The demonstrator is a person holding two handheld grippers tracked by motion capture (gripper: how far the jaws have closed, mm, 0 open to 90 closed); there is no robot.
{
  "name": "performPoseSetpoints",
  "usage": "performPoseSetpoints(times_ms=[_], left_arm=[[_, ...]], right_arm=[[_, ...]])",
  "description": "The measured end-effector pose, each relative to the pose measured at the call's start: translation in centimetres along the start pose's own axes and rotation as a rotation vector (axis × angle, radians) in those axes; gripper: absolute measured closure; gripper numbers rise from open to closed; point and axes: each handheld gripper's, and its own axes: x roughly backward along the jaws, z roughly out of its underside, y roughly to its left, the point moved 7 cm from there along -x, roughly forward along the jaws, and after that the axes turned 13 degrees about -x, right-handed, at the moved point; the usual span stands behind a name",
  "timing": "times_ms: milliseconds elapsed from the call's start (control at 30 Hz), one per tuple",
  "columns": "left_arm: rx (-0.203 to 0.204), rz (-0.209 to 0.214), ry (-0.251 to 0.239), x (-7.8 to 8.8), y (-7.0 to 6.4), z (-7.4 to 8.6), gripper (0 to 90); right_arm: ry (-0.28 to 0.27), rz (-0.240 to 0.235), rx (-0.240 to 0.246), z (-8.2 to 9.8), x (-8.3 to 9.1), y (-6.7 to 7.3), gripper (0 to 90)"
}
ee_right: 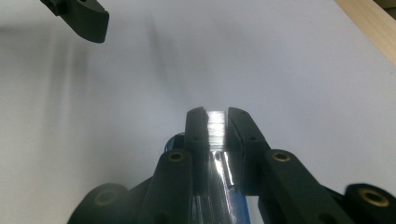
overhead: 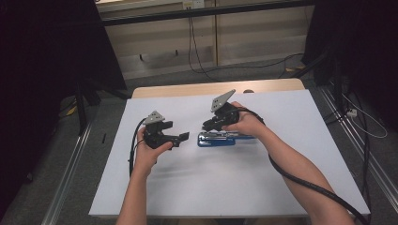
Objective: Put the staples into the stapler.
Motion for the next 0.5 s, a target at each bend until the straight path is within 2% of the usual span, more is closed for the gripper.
performPoseSetpoints(times_ms=[500], left_arm=[[0.002, -0.002, -0.001, 0.11, 0.11, 0.03, 7.8]], right_arm=[[0.034, -0.010, -0.010, 0.58, -0.37, -0.49, 79.3]])
